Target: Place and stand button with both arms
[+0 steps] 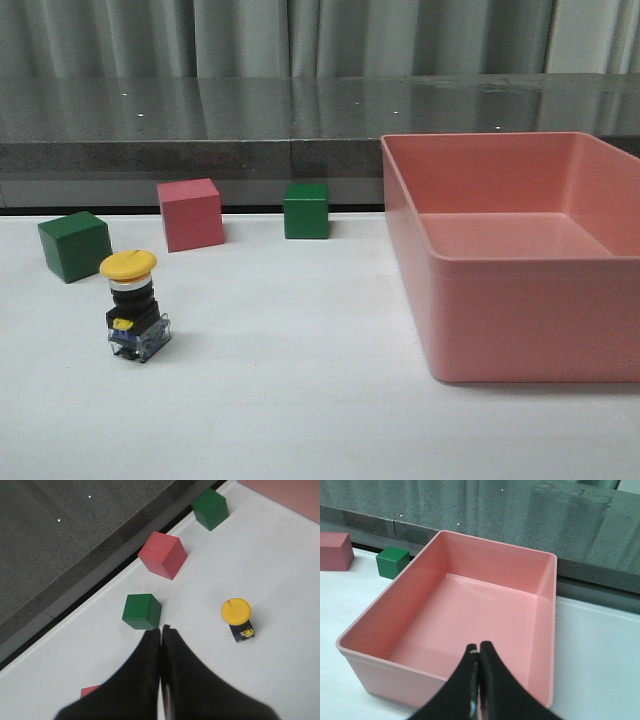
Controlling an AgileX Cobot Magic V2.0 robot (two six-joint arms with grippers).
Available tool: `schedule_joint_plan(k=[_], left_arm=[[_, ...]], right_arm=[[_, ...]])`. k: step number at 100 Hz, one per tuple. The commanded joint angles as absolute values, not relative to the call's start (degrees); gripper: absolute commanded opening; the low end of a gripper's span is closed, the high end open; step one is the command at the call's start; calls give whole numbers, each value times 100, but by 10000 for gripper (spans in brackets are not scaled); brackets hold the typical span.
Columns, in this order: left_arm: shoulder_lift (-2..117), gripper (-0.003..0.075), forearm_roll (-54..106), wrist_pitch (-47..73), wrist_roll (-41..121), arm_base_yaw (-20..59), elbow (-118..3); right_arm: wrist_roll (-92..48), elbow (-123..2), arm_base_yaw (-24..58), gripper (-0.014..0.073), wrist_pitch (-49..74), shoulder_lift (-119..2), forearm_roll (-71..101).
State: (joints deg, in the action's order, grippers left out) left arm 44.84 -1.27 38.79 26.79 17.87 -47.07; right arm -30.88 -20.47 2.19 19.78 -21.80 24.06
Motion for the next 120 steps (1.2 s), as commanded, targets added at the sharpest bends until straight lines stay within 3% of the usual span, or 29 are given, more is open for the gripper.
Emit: schedule_joint_plan(k=[1, 28, 94, 120], left_arm=[[3770, -20, 120, 2692, 2619, 1766, -3931], [2254, -20, 462, 680, 2619, 1766, -1897], [2038, -20, 674, 126, 2593, 1755, -1261], [1038, -20, -105, 0, 626, 1122, -702]], right_arm=[[-3100, -2194, 211, -62, 1632, -2186, 2501], [-3100, -2194, 211, -62, 1632, -2186, 2501], [-3100, -2194, 211, -62, 1632, -2186, 2501], [-3100, -2194, 211, -62, 1632, -2186, 2501]])
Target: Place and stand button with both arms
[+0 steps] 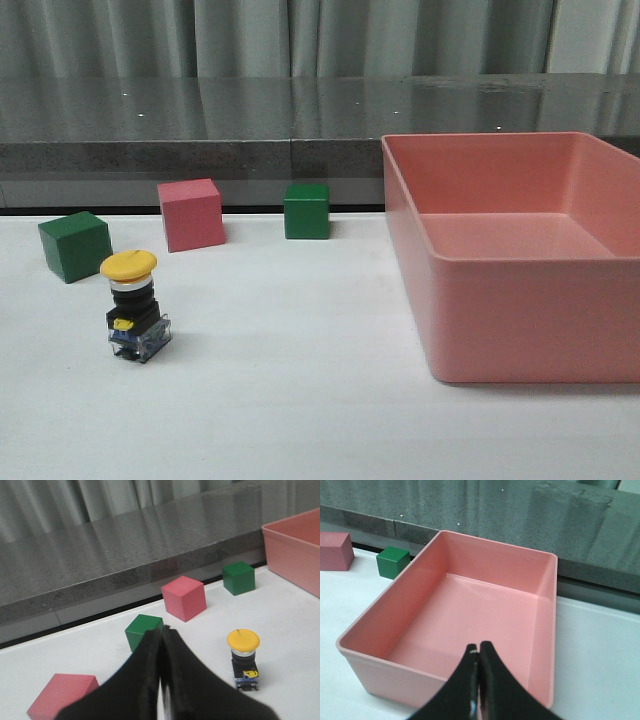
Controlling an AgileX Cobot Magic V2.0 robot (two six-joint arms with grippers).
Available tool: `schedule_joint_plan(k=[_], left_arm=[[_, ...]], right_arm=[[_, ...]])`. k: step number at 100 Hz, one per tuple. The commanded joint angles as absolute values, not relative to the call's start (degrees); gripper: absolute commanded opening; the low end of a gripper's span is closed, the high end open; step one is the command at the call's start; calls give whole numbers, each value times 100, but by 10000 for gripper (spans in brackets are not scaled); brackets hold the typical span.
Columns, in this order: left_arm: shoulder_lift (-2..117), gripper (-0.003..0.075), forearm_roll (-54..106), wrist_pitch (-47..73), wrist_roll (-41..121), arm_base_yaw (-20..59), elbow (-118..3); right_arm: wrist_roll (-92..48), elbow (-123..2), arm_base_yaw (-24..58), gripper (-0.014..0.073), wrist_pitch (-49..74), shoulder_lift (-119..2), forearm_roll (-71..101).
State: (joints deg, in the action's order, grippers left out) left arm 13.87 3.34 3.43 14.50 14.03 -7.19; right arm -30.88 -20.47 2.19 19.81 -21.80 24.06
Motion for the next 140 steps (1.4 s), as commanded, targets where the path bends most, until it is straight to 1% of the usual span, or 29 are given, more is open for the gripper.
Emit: schedule_joint_plan(k=[1, 20, 27, 38, 59, 64, 140], left_arm=[[996, -20, -132, 0, 544, 1091, -671], [-187, -20, -410, 429, 54, 327, -381], [-177, -20, -831, 506, -453, 232, -326], [-213, -20, -1180, 580, -997, 244, -260], [-213, -20, -1057, -234, -997, 577, 283], [-213, -20, -894, 58, -997, 633, 232], [-213, -20, -893, 85, -997, 671, 254]], right_arm=[[-3100, -2194, 211, -62, 1632, -2186, 2501], [-3100, -2194, 211, -62, 1632, -2186, 2501], [-3100, -2194, 211, -62, 1642, -2193, 2501], [-3100, -2194, 211, -62, 1652, -2193, 2501], [-3100, -2194, 211, -62, 1673, -2193, 2501], [-3100, -2194, 211, -62, 1673, -2193, 2501], [-3100, -2194, 211, -62, 1673, -2193, 2501]])
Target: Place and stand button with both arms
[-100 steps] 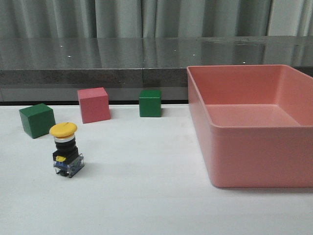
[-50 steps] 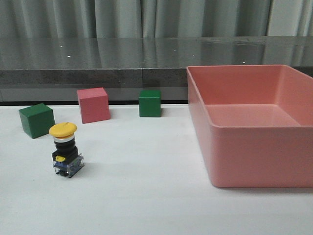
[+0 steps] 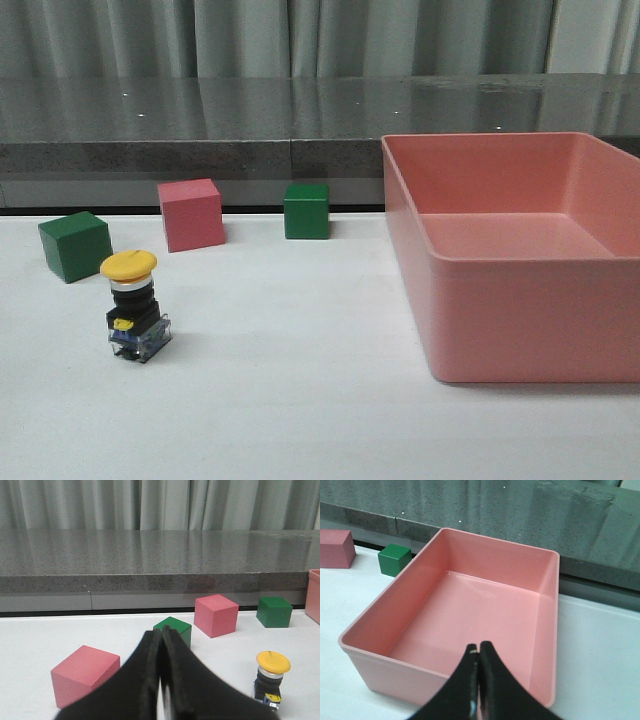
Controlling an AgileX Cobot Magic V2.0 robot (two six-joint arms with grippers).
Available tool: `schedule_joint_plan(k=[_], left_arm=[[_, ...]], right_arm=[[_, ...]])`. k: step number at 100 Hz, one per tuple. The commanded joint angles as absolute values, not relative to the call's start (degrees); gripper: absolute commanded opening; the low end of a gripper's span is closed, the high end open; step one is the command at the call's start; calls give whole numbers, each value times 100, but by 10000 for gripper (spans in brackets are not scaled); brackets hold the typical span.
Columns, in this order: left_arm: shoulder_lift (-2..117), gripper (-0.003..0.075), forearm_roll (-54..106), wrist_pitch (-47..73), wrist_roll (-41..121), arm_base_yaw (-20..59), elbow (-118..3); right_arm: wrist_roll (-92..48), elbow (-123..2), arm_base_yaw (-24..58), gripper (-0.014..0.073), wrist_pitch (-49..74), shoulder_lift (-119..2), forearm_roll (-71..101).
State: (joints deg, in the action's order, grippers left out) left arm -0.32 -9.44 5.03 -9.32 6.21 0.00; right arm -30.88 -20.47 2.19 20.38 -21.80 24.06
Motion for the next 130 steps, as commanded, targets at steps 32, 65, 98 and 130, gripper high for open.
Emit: schedule_joint_plan(k=[32, 65, 98, 130], left_arm=[[-213, -20, -893, 85, -997, 671, 254], [-203, -20, -893, 85, -997, 671, 254], [-203, -20, -893, 85, -997, 671, 254], [-203, -20, -893, 85, -997, 671, 254]], right_arm=[[-2259, -1601, 274, -62, 875, -1168, 1660], [-364, -222, 282, -62, 96, 157, 462], [-247, 74, 282, -62, -255, 157, 434], [-247, 74, 282, -62, -255, 157, 434]])
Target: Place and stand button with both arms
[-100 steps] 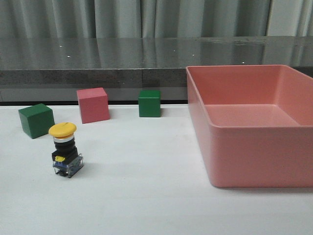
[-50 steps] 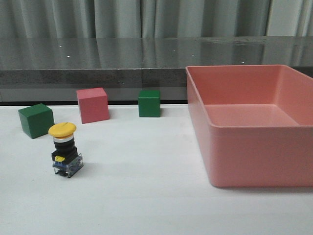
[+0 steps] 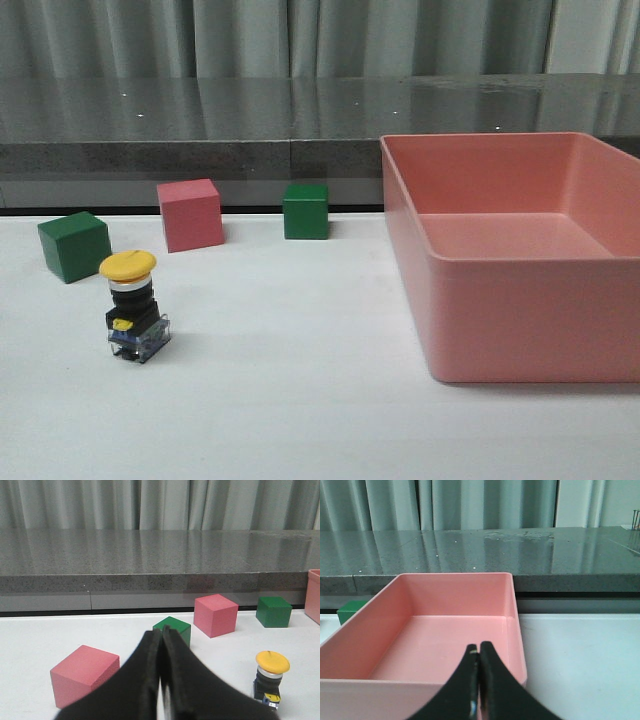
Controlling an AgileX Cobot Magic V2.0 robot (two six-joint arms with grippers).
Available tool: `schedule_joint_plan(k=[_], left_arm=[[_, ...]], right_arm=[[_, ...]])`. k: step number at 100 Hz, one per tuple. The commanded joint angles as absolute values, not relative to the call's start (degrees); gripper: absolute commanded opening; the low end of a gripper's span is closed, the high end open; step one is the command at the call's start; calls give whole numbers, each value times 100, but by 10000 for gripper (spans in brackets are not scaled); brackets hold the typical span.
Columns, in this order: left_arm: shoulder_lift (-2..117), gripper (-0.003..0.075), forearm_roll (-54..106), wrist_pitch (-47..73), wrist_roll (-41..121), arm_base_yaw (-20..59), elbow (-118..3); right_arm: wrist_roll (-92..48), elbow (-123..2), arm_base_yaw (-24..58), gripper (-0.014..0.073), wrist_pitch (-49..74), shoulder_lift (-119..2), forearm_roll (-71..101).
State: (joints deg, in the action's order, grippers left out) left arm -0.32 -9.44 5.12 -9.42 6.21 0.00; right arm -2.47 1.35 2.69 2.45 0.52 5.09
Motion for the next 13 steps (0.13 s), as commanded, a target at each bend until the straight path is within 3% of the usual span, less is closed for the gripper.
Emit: schedule_joint_plan(k=[1, 13], left_arm=[[-203, -20, -893, 85, -997, 671, 254], [-203, -20, -893, 85, -997, 671, 254]], right_arm=[[-247, 74, 282, -62, -255, 157, 434], [-247, 74, 282, -62, -255, 157, 434]])
